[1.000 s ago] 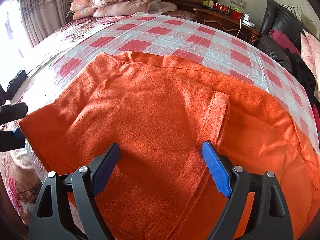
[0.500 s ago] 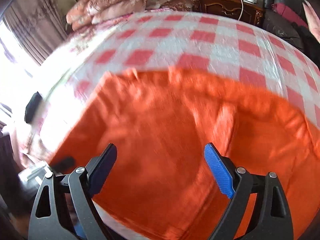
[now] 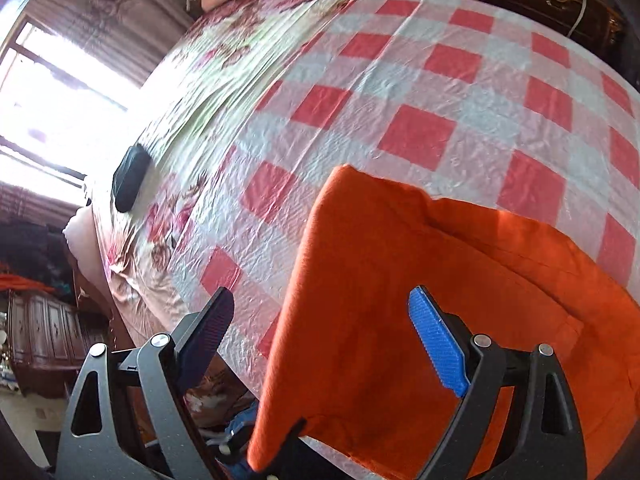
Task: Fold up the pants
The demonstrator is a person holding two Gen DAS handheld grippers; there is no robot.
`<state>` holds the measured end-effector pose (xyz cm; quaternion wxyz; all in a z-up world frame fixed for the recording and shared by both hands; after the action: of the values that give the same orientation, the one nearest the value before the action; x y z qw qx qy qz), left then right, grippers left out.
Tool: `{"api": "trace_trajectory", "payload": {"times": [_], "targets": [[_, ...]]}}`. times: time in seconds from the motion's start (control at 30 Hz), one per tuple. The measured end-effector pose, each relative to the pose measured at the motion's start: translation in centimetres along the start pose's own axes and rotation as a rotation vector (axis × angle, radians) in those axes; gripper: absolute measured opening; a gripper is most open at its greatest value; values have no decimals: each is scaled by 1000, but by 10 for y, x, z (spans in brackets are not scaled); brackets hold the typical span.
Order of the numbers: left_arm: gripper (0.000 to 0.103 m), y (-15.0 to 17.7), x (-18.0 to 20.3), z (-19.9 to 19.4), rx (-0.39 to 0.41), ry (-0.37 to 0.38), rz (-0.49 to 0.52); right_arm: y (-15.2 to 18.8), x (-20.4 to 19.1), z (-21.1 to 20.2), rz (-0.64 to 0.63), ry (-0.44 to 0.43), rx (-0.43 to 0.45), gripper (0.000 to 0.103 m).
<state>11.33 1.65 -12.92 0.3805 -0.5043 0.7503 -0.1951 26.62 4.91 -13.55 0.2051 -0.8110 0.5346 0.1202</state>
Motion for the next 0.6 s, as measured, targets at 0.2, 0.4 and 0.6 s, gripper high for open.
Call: {"api": "trace_trajectory", "payload": {"times": [0.2,0.4,0.6], "targets": [[9,-12,12,-14,75,19,67,0,-11,21,-64,29,-45,61],[8,-35,7,-49,236,139,-5,7,30,-44,-3,-49,75,14],[8,-69,62,-73,345,224,80,35,102,-121,129,-111,213,13]]}}
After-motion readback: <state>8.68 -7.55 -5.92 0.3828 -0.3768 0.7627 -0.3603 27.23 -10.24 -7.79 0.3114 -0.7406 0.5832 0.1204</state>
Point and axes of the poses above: each gripper's, at about its wrist camera, not at the fingertips, and z roughly the way its jaws point, x to its right, y to its underside, the point moved 2 cm from there along z, roughly the way its jaws point, and after that the axes turned 3 degrees about z, right-handed, at the moved point
